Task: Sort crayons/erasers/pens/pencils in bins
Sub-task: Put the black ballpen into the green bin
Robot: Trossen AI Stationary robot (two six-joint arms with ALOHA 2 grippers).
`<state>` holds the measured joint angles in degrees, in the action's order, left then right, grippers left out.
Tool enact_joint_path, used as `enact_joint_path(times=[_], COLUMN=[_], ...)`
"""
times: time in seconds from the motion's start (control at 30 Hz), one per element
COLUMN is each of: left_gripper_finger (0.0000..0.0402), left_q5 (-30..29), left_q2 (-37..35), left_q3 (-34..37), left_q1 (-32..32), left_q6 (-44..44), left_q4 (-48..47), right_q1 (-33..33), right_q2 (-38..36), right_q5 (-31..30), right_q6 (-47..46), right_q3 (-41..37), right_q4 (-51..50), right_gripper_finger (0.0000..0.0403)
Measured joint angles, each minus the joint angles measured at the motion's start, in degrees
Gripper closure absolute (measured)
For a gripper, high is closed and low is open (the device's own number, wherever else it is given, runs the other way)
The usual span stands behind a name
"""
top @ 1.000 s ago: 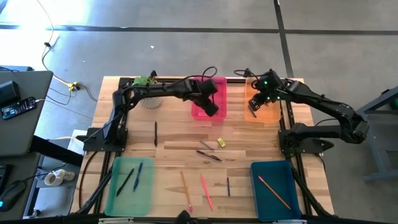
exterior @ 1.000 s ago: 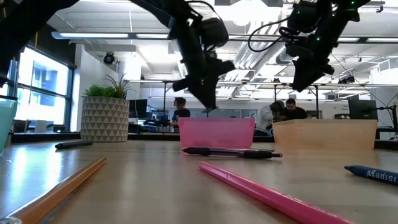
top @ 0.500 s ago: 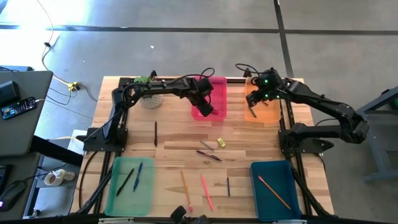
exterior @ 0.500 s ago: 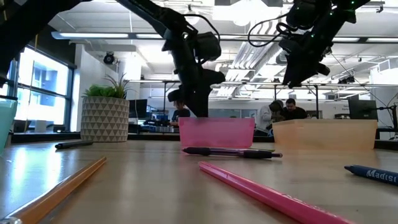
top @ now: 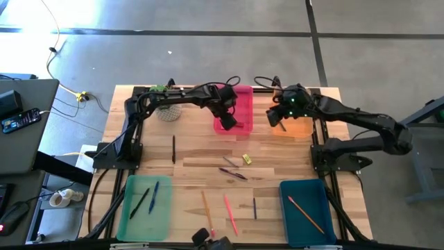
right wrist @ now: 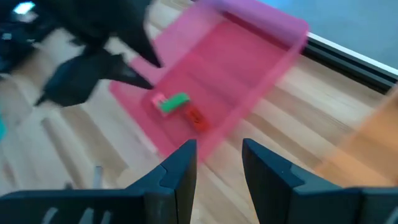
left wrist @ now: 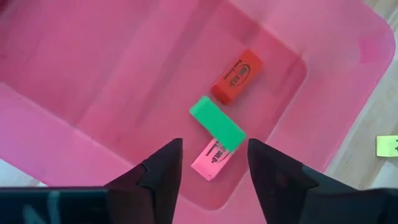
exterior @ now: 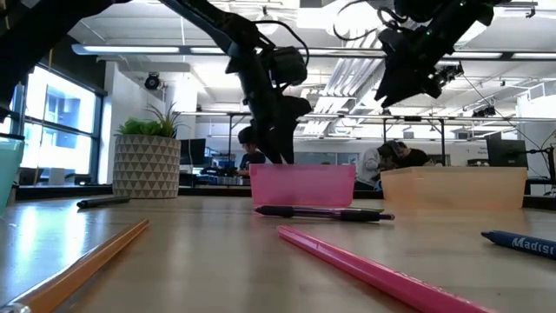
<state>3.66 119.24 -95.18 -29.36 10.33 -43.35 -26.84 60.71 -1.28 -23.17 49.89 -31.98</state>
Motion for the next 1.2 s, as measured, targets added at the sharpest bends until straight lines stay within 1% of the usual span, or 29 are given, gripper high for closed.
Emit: enact_joint_path(times=[0.07, 0.2, 0.33, 0.47, 0.6, 0.73, 0.83, 0.97, 1.03, 1.13, 1.2], left_gripper_finger=[0.0222, 0.0219, 0.0218, 0.0218, 0.0218, 0.0218, 0.0218, 0.0218, 0.0218, 0.0221, 0.0227], left_q5=[2.65, 9.10, 11.15, 11.06, 9.72, 5.01, 3.81, 4.09, 4.24, 4.33, 4.29], left_q2=[0.00, -0.79, -2.54, -5.64, -8.92, -12.08, -13.43, -14.00, -15.00, -17.59, -20.02], left_q3=[0.00, -0.01, -0.02, -0.06, -0.09, -0.11, -0.09, 0.35, 3.01, 9.50, 13.85], left_q1=[-0.57, -2.09, -3.14, -3.76, -3.74, -2.98, -2.61, -1.45, -0.67, 0.27, 0.80], left_q6=[-0.94, -1.54, -3.38, -5.11, -7.18, -9.56, -10.32, -10.60, -10.50, -7.82, -5.91], left_q4=[-0.02, -0.28, -0.73, -2.92, -7.69, -12.86, -15.70, -17.91, -16.30, -13.84, -11.57], right_q1=[1.82, 5.99, 9.33, 12.16, 14.17, 15.60, 16.68, 17.65, 17.65, 17.65, 17.65], right_q2=[0.00, 0.00, 0.00, 0.00, 0.00, 0.07, 1.13, 4.26, 5.96, 8.41, 9.65], right_q5=[-0.52, -4.81, -7.07, -9.25, -10.49, -11.47, -12.75, -14.69, -15.00, -14.84, -14.08], right_q6=[-0.45, -0.44, -0.41, -0.65, -1.42, -0.95, -0.10, 1.57, 2.18, 1.73, 0.78], right_q3=[0.00, 0.00, 0.00, 0.00, 0.00, 0.54, 4.12, 11.07, 14.42, 17.90, 19.37], right_q4=[1.56, 5.00, 6.87, 7.15, 8.60, 9.68, 6.92, -0.34, -4.66, -9.61, -10.94], right_gripper_finger=[0.0281, 0.0281, 0.0281, 0.0281, 0.0281, 0.0281, 0.0281, 0.0281, 0.0281, 0.0281, 0.0281])
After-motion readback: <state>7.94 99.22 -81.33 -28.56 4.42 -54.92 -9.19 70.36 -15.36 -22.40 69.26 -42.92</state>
